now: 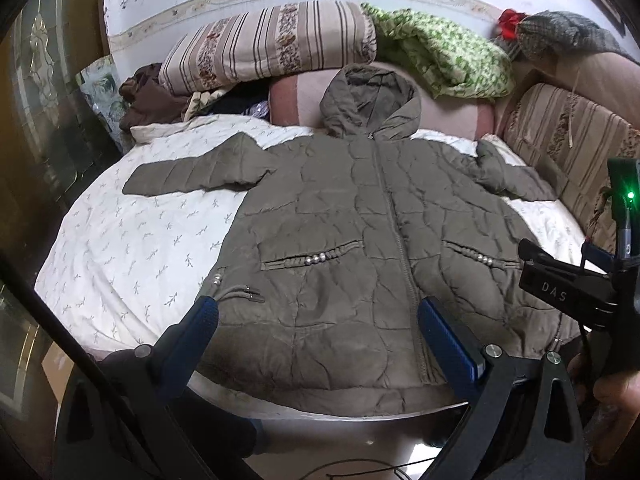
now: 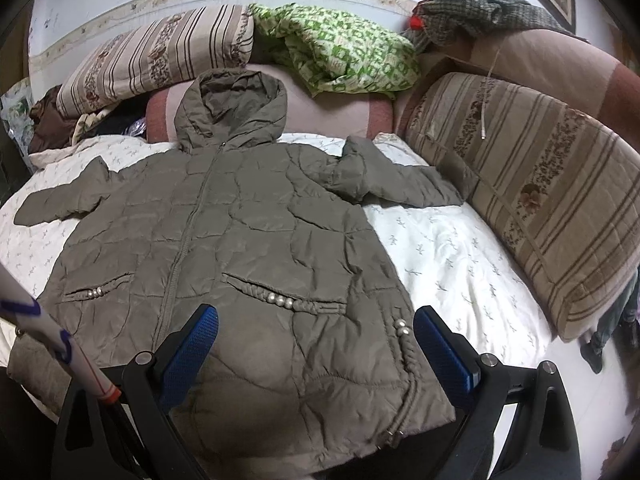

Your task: Fold large clothes

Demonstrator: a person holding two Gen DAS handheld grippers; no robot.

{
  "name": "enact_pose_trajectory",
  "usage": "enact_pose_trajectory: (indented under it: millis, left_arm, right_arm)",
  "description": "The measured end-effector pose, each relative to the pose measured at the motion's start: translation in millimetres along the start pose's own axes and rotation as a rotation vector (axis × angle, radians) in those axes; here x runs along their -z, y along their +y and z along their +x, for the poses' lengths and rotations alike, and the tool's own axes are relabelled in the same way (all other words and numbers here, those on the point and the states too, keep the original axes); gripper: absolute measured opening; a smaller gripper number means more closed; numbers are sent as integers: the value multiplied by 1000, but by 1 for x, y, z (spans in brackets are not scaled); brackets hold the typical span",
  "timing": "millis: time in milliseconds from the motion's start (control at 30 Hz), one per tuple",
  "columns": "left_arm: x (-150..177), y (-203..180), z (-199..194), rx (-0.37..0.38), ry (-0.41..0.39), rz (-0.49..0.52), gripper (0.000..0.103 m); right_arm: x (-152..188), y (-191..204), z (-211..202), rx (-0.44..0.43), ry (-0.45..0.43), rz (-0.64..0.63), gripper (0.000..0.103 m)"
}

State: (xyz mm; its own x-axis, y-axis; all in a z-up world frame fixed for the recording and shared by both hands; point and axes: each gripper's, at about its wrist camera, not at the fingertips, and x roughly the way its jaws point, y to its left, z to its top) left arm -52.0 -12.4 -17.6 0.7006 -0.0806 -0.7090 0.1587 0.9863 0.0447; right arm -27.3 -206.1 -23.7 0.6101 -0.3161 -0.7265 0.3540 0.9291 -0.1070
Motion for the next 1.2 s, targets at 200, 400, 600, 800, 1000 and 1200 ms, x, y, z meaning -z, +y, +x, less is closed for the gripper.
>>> enact_pose_trajectory:
  millis: [200, 400, 600, 800, 1000, 1200]
  left_arm:
    - [-12, 6, 19, -39, 15, 4, 100]
    - [-31, 25, 28, -86, 4, -5, 100]
    - [-44, 54, 35, -151, -15, -42, 100]
    - [-46, 88, 41, -164, -1, -117, 100]
    - [-44, 122, 47, -174, 12, -195, 100]
    - [-45, 158, 49, -204, 6, -252, 100]
  right_arm:
    - [-6, 10, 20, -10, 30, -25, 100]
    - [-10, 13, 36, -5, 63, -36, 100]
    - [-15, 16, 45, 3, 85, -37, 100]
    - [-17, 24, 48, 9, 103, -56, 100]
    - [-19, 35, 44, 19, 104, -84, 100]
    - [-23, 52, 41, 21, 110, -112, 100]
